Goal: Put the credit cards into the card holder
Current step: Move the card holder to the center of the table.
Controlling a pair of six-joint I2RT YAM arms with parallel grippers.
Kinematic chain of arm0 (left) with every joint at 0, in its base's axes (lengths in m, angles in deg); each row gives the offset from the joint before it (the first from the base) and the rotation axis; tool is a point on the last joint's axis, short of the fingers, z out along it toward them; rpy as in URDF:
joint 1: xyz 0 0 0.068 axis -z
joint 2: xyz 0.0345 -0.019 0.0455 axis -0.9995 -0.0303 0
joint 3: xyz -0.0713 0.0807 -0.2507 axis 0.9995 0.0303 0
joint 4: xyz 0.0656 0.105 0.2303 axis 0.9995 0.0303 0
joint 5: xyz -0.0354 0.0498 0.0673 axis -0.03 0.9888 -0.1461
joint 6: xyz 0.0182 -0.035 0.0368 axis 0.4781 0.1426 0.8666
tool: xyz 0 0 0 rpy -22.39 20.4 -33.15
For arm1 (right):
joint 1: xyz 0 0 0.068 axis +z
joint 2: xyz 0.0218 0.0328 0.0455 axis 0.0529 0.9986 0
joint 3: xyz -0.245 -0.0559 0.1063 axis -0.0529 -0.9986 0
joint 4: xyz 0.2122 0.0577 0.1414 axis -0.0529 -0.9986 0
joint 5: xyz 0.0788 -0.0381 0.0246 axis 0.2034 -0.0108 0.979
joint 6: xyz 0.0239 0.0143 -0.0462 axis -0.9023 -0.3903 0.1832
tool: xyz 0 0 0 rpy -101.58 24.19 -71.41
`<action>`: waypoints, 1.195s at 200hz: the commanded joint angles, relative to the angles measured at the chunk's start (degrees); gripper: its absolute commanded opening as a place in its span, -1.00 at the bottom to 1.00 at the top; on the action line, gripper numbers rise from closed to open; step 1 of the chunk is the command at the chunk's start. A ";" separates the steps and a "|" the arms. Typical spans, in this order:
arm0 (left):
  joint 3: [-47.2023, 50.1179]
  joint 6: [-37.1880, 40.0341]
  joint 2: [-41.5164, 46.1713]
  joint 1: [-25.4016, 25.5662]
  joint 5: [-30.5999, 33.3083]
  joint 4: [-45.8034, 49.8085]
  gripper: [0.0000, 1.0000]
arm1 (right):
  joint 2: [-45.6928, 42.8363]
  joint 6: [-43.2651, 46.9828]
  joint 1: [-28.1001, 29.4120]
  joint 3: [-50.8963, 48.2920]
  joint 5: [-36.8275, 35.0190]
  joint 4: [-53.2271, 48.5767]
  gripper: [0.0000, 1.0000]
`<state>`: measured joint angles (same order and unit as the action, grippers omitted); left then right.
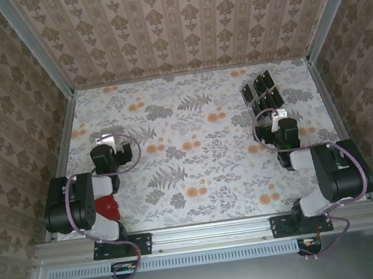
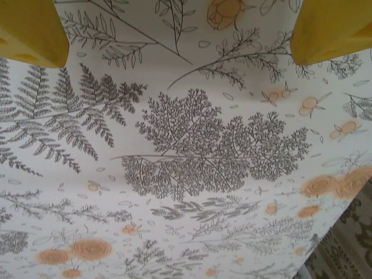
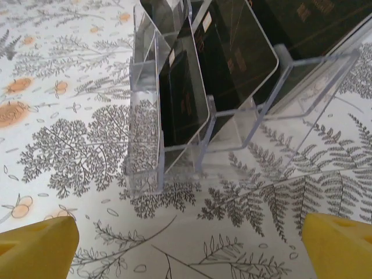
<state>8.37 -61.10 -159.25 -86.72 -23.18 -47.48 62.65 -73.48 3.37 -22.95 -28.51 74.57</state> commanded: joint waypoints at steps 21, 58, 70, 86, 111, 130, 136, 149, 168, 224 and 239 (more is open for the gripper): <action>-2.18 2.35 -1.03 0.56 1.14 -5.90 1.00 | 1.24 1.16 0.63 2.27 -1.04 6.40 1.00; -2.32 2.10 -1.00 0.17 0.26 -5.46 1.00 | 1.24 1.16 0.63 2.26 -0.99 6.39 1.00; -2.44 2.05 -0.99 0.13 0.33 -5.42 1.00 | 1.40 1.16 0.70 2.34 -1.04 6.31 1.00; -2.51 2.03 -0.96 0.08 0.22 -5.33 1.00 | 1.36 1.16 0.65 2.43 -1.03 6.22 1.00; -2.45 1.99 -0.92 0.13 0.28 -5.33 1.00 | 1.46 1.07 0.56 2.65 -0.75 5.94 1.00; -2.44 2.08 -0.96 0.13 0.33 -5.35 1.00 | 1.45 1.07 0.54 2.62 -0.74 5.95 1.00; -2.31 2.03 -0.95 0.13 0.33 -5.41 1.00 | 1.41 1.07 0.53 2.66 -0.68 5.95 1.00; -2.32 1.96 -0.96 0.18 0.27 -5.50 1.00 | 1.39 1.03 0.55 2.45 -0.67 6.10 1.00; -2.17 2.62 -0.90 0.16 -0.95 -5.77 1.00 | 0.85 1.24 0.50 2.40 -0.30 5.74 1.00; -4.29 4.73 4.66 3.43 5.29 1.95 1.00 | -9.85 0.24 0.52 3.59 -2.46 -6.19 1.00; -5.46 5.34 7.19 4.82 8.52 5.78 1.00 | -13.40 -1.35 0.51 4.81 -3.11 -12.42 1.00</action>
<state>6.32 -57.82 -156.39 -83.62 -20.47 -47.09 54.87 -73.26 3.68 -20.87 -29.23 71.16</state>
